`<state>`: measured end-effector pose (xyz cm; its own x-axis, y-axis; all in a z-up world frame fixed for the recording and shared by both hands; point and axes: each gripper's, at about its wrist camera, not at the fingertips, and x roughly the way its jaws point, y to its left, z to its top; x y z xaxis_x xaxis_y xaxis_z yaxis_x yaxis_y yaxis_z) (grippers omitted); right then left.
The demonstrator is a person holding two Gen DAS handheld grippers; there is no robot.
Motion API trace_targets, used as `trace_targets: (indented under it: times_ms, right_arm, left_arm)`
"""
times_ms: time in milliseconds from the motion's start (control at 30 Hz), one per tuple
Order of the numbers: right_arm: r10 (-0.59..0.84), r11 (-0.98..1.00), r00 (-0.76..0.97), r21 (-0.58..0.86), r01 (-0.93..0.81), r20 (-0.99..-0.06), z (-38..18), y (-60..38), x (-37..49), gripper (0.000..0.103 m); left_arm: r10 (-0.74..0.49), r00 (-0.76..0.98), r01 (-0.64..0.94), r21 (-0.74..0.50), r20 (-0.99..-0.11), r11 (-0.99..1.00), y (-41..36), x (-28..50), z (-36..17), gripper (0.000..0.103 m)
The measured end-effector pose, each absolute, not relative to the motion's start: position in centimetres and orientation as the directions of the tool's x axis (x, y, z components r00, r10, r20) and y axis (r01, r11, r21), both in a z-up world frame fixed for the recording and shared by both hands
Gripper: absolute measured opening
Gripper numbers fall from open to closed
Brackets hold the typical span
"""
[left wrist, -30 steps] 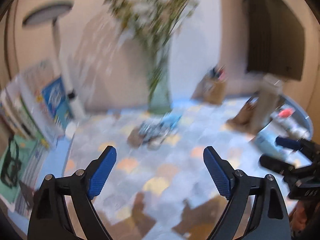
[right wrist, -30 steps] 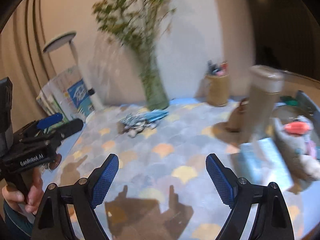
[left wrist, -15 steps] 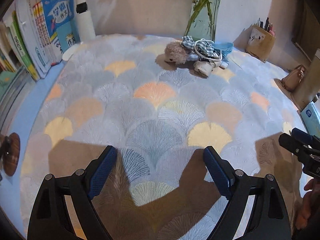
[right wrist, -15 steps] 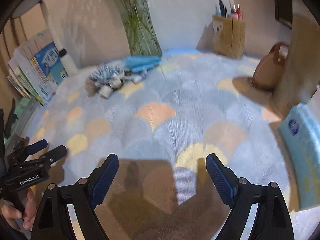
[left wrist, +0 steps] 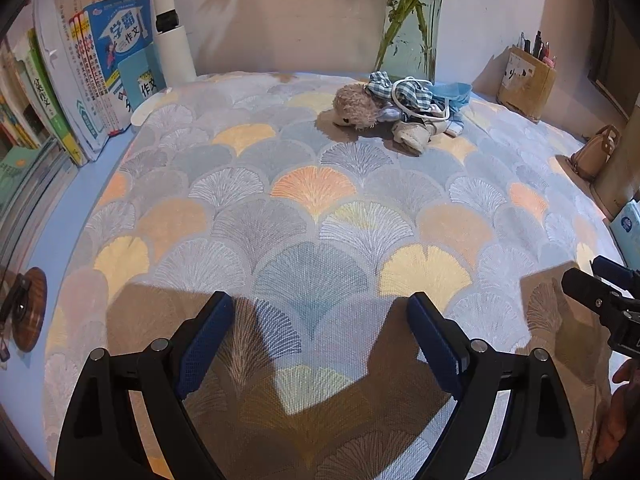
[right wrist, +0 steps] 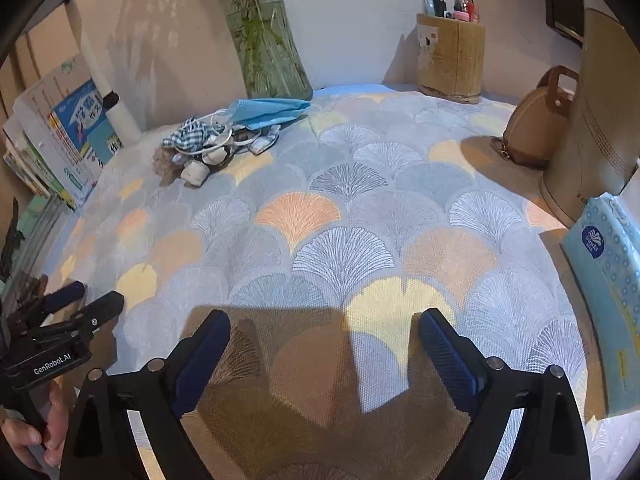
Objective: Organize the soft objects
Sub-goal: 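Move both grippers back over the keychains and brown plush on the bed, then grasp the brown plush with checked scrunchie in left gripper while right grasps blue cloth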
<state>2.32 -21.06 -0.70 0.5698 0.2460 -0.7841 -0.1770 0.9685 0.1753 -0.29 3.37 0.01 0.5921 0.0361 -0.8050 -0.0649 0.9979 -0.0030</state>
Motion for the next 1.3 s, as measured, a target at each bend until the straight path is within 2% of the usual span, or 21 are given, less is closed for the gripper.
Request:
trace_targets:
  times_ms: [167, 267, 333, 433, 533, 667, 833, 1000, 1033, 1067, 1100, 1133, 1233, 1300]
  right_arm:
    - [0.314, 0.949, 0.516, 0.254, -0.185, -0.797, -0.4, -22.1, 2.0, 0.095]
    - [0.414, 0.91, 0.463, 0.353, -0.216, -0.784, 1.5, -22.5, 2.0, 0.095]
    - [0.451, 0.892, 0.474, 0.38, -0.244, -0.756, 3.9, -22.1, 2.8, 0.095]
    - [0.482, 0.876, 0.5, 0.402, -0.267, -0.719, 6.7, -21.0, 5.5, 0.095]
    - [0.532, 0.844, 0.511, 0.475, -0.25, -0.675, 7.2, -20.5, 9.5, 0.092]
    - [0.582, 0.797, 0.489, 0.576, -0.185, -0.649, 4.3, -20.1, 15.8, 0.08]
    - [0.589, 0.783, 0.466, 0.609, -0.127, -0.66, 0.3, -19.0, 21.6, 0.08]
    - [0.561, 0.804, 0.452, 0.587, -0.098, -0.694, -1.7, -16.9, 24.0, 0.079]
    - [0.535, 0.822, 0.477, 0.56, -0.103, -0.697, -1.5, -16.4, 24.1, 0.074]
    - [0.509, 0.841, 0.49, 0.531, -0.107, -0.708, -1.5, -15.8, 24.3, 0.059]
    - [0.492, 0.854, 0.494, 0.508, -0.112, -0.717, -1.5, -15.5, 24.3, 0.05]
    - [0.483, 0.863, 0.495, 0.488, -0.129, -0.722, -1.7, -15.0, 24.3, 0.034]
    - [0.479, 0.874, 0.536, 0.437, -0.215, -0.695, -0.9, -14.2, 23.1, 0.02]
    - [0.522, 0.849, 0.579, 0.449, -0.279, -0.627, 0.8, -14.8, 21.3, 0.017]
  left_arm:
    - [-0.021, 0.579, -0.054, -0.065, -0.815, 0.996, 4.5, -0.7, 2.2, 0.087]
    - [-0.071, 0.658, -0.012, -0.105, -0.75, 0.994, 4.9, -1.0, 6.3, 0.088]
    - [-0.074, 0.715, 0.023, -0.082, -0.695, 0.996, 4.7, -0.5, 9.4, 0.088]
    - [-0.08, 0.752, 0.062, -0.051, -0.654, 0.997, 4.6, 1.7, 11.0, 0.088]
    - [-0.128, 0.751, 0.1, -0.079, -0.648, 0.992, 4.6, 4.9, 9.9, 0.088]
    - [-0.185, 0.714, 0.12, -0.143, -0.675, 0.982, 4.1, 8.9, 6.2, 0.088]
    - [-0.183, 0.714, 0.1, -0.16, -0.676, 0.982, 3.8, 11.1, 2.8, 0.087]
    - [-0.192, 0.741, 0.107, -0.17, -0.644, 0.98, 4.1, 10.2, 3.1, 0.087]
    - [-0.187, 0.738, 0.104, -0.165, -0.649, 0.981, 4.0, 10.2, 3.0, 0.087]
    - [-0.178, 0.736, 0.1, -0.155, -0.653, 0.983, 3.8, 10.2, 2.9, 0.087]
    - [-0.174, 0.737, 0.101, -0.148, -0.654, 0.984, 3.8, 10.3, 2.9, 0.087]
    - [-0.171, 0.739, 0.102, -0.142, -0.652, 0.985, 3.7, 10.3, 2.9, 0.087]
    - [-0.164, 0.746, 0.105, -0.128, -0.646, 0.986, 3.6, 10.0, 3.0, 0.087]
    - [-0.164, 0.748, 0.108, -0.126, -0.643, 0.986, 3.6, 9.9, 3.0, 0.087]
